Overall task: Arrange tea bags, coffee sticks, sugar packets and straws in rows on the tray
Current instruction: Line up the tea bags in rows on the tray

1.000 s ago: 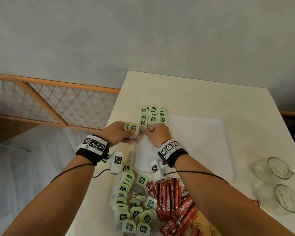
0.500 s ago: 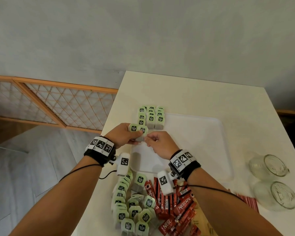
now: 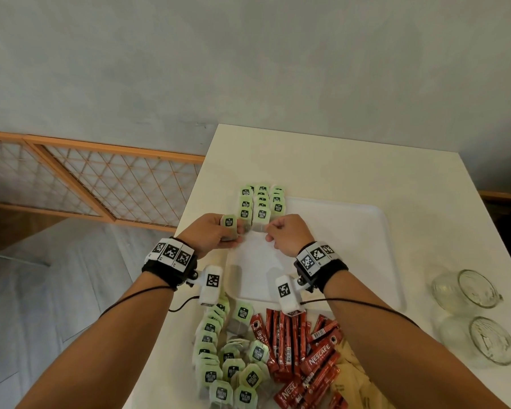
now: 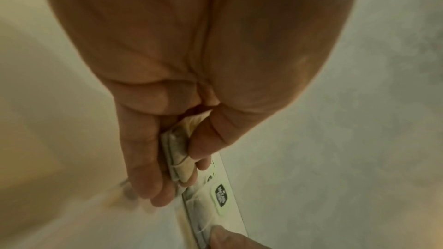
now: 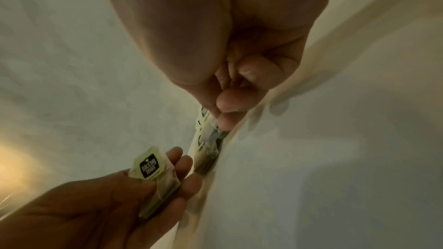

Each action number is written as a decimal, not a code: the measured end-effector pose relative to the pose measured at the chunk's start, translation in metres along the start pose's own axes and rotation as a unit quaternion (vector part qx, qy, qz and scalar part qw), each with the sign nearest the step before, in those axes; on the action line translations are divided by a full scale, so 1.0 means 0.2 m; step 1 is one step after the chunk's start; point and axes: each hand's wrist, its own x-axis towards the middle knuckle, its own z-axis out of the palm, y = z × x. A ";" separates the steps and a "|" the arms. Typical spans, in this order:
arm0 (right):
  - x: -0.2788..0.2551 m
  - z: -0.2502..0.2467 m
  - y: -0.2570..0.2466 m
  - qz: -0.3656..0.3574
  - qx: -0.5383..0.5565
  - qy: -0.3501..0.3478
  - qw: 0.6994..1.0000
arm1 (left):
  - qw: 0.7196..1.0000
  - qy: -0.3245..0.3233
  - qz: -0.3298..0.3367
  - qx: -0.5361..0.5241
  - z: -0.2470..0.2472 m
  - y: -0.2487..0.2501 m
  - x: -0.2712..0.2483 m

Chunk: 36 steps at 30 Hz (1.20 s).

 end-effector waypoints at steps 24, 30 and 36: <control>-0.10 0.03 0.04 -0.048 0.039 -0.059 0.996 | 0.992 0.024 0.072 0.104 0.07 -0.01 0.03; -0.10 0.01 0.06 -0.059 0.030 -0.036 0.997 | 0.982 0.030 0.103 0.156 0.15 0.00 0.06; -0.06 -0.08 0.07 -0.035 0.008 0.046 0.998 | 0.973 0.067 0.112 0.193 0.16 0.04 0.10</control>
